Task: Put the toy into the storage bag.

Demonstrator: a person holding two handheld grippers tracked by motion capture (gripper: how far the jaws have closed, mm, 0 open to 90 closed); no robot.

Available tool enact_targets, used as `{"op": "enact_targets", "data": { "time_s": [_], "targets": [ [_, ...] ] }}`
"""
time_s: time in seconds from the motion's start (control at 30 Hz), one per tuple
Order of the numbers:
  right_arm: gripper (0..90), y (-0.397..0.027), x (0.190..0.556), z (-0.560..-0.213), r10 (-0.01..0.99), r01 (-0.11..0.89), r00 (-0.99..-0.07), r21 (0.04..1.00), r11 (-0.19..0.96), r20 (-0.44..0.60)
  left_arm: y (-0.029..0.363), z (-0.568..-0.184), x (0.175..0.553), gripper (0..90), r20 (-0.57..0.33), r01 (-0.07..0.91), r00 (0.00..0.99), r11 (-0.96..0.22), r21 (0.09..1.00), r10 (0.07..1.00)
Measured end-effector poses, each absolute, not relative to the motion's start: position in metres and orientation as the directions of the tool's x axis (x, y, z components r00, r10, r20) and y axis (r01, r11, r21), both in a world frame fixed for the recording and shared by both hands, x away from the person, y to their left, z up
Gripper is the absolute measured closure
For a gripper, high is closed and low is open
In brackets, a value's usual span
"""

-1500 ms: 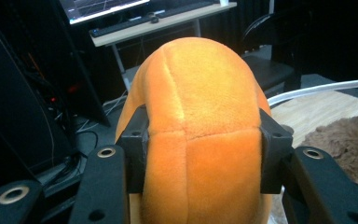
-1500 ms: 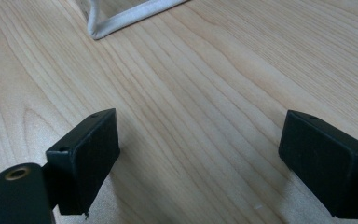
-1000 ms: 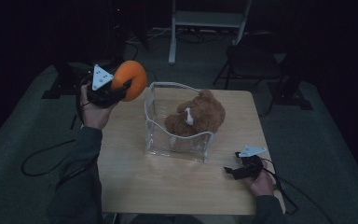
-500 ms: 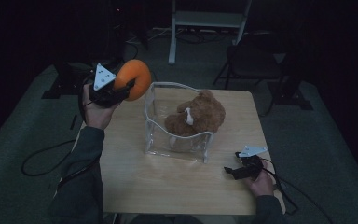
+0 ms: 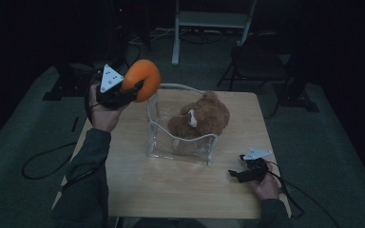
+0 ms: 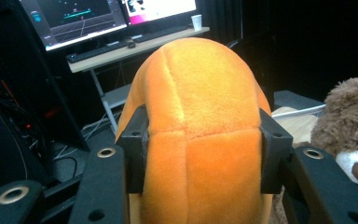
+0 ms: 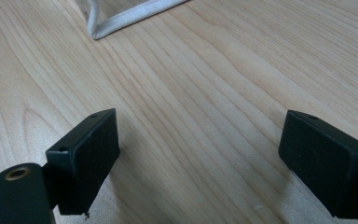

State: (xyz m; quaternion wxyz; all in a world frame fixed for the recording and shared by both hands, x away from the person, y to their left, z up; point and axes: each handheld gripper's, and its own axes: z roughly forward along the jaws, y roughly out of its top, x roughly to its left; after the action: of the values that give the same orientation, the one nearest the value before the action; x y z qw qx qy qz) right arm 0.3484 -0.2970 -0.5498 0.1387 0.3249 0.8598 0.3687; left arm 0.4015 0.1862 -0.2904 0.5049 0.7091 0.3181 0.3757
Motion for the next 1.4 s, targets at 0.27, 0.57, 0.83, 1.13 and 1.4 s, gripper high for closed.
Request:
{"op": "enact_targets", "data": {
  "time_s": [0.27, 0.57, 0.83, 1.13, 1.4],
  "targets": [
    [11.4, -0.297, 0.348, -0.55, 0.661, 0.456, -0.75, 0.724, 0.517, 0.001, 0.179, -0.291, 0.401, 51.1, 0.21, 0.066, 0.532, -0.287, 0.956, 0.82],
    [11.4, -0.297, 0.348, -0.55, 0.661, 0.456, -0.75, 0.724, 0.517, 0.001, 0.172, -0.29, 0.4, 51.1, 0.195, 0.063, 0.554, -0.275, 0.959, 0.809],
    [11.4, -0.297, 0.348, -0.55, 0.661, 0.456, -0.75, 0.724, 0.517, 0.001, 0.165, -0.291, 0.401, 51.1, 0.184, 0.066, 0.573, -0.269, 0.961, 0.799],
    [11.4, -0.297, 0.348, -0.55, 0.661, 0.456, -0.75, 0.724, 0.517, 0.001, 0.156, -0.293, 0.401, 51.1, 0.169, 0.068, 0.594, -0.259, 0.964, 0.786],
    [11.4, -0.297, 0.348, -0.55, 0.661, 0.457, -0.75, 0.724, 0.517, 0.001, 0.149, -0.298, 0.4, 51.0, 0.159, 0.071, 0.614, -0.255, 0.964, 0.773]
  ]
}}
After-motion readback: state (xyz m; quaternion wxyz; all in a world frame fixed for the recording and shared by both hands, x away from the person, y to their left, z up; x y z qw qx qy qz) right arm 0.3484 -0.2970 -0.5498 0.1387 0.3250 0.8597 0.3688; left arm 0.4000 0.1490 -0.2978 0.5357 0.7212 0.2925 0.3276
